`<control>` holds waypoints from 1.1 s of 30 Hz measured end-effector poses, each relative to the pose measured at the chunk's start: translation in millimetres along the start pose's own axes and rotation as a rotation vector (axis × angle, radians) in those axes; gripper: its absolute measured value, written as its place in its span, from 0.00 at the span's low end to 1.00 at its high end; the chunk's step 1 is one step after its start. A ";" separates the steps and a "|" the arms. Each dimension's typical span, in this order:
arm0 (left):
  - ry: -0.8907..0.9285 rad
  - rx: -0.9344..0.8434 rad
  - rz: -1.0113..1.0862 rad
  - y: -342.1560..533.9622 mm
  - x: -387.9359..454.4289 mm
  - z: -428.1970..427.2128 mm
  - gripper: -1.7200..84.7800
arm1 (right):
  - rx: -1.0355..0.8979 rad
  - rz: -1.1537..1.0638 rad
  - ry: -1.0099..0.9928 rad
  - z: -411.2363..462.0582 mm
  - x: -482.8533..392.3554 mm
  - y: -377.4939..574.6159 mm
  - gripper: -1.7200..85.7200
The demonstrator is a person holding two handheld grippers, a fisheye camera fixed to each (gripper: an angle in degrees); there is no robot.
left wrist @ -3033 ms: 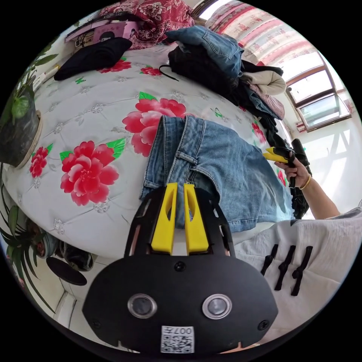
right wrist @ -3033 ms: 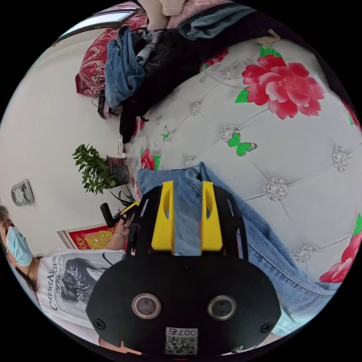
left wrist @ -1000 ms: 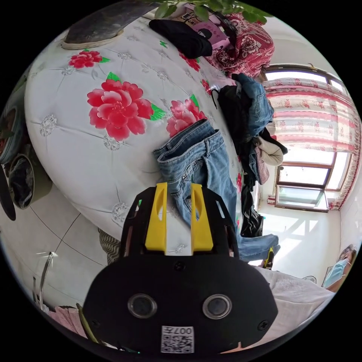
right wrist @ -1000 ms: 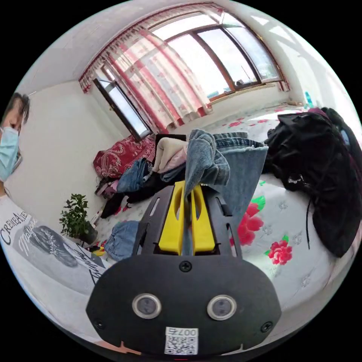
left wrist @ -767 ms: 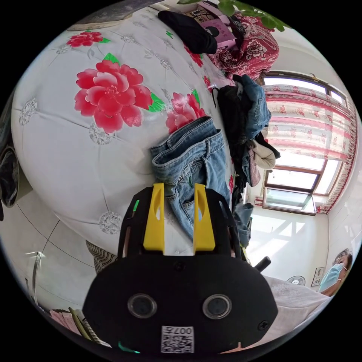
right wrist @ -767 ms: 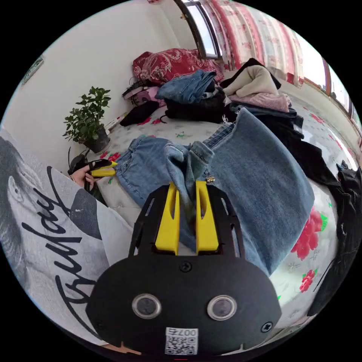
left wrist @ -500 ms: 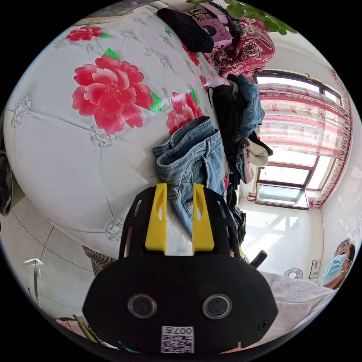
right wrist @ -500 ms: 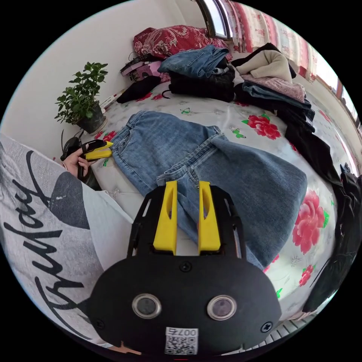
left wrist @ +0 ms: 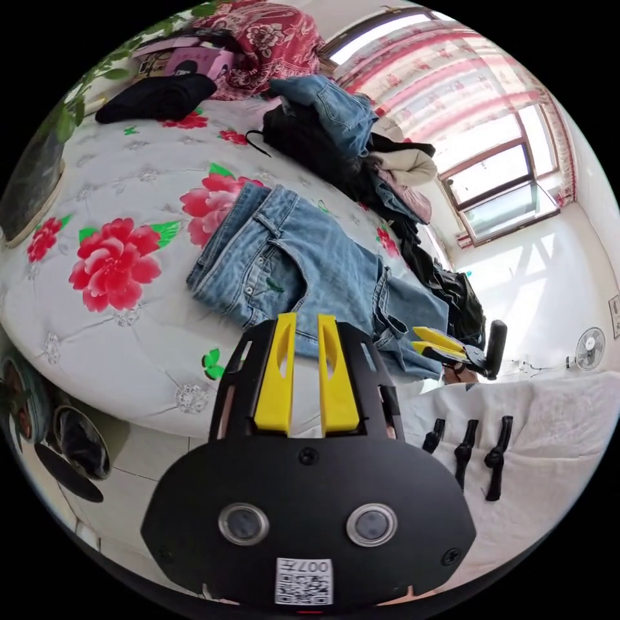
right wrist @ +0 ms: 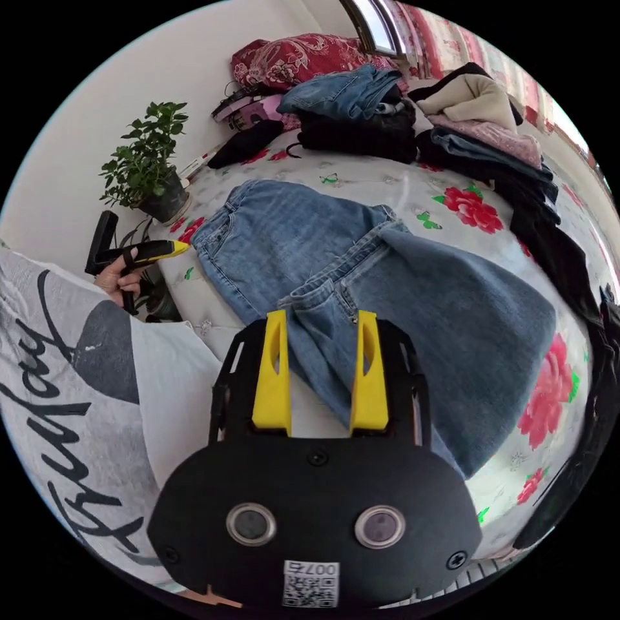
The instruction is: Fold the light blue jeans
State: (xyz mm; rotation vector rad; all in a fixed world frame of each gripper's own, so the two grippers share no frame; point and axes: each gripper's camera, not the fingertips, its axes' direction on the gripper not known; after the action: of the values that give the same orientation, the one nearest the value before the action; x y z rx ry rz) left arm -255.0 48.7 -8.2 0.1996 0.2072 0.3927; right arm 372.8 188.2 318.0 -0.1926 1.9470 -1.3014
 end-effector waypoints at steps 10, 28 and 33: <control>0.010 -0.123 0.128 -17.2 51.7 65.3 0.08 | 0.331 0.383 0.167 -79.5 106.8 75.7 0.03; -0.053 -0.294 0.167 -20.9 99.7 166.3 0.08 | 0.844 1.575 -0.013 -54.3 252.1 546.8 0.11; -0.027 -0.381 0.269 -23.2 132.1 205.6 0.09 | 0.750 1.583 0.015 -48.7 307.3 552.8 0.08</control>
State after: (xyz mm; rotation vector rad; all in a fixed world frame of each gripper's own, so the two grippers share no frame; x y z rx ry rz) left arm -78.5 49.0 162.5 -0.1449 0.0753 0.6872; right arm 281.9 324.5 -294.8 1.4068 0.8653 -0.7154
